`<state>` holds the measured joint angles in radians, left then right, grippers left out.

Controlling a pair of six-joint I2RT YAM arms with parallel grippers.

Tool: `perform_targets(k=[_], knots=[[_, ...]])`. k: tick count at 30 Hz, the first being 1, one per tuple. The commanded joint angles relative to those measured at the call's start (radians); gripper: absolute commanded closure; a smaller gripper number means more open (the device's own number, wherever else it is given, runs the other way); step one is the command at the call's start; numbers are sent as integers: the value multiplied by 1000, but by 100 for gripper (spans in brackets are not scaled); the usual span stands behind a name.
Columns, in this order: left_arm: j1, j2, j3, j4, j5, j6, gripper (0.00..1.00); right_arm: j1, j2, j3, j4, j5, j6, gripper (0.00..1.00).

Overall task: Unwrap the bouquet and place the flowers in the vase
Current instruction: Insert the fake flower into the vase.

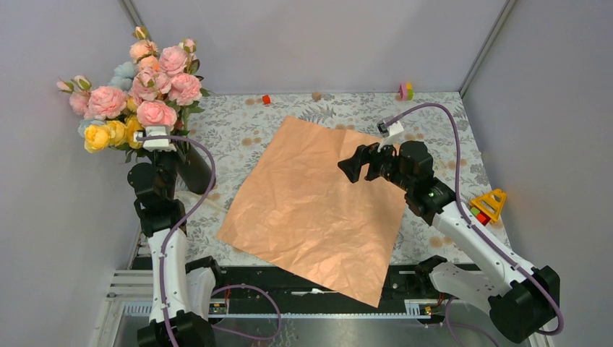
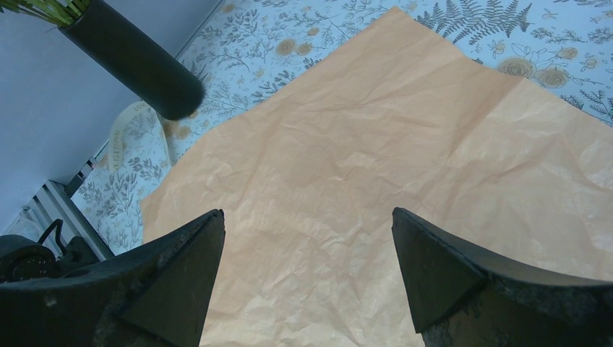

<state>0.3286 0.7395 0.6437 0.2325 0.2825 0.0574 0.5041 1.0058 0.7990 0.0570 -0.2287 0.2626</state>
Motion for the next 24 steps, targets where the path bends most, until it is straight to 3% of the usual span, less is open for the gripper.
perform_targets(k=[1, 5, 13, 24], knots=[[6, -7, -14, -11, -5, -30, 98, -6, -10, -3, 41, -17, 3, 8], [6, -13, -4, -20, 4, -43, 91, -7, -14, -4, 40, -7, 4, 8], [4, -22, 22, -66, 21, -79, 63, -7, -29, -6, 38, 12, -2, 7], [4, -64, 17, -113, 60, -172, 41, -7, -40, -14, 29, 23, -6, 6]])
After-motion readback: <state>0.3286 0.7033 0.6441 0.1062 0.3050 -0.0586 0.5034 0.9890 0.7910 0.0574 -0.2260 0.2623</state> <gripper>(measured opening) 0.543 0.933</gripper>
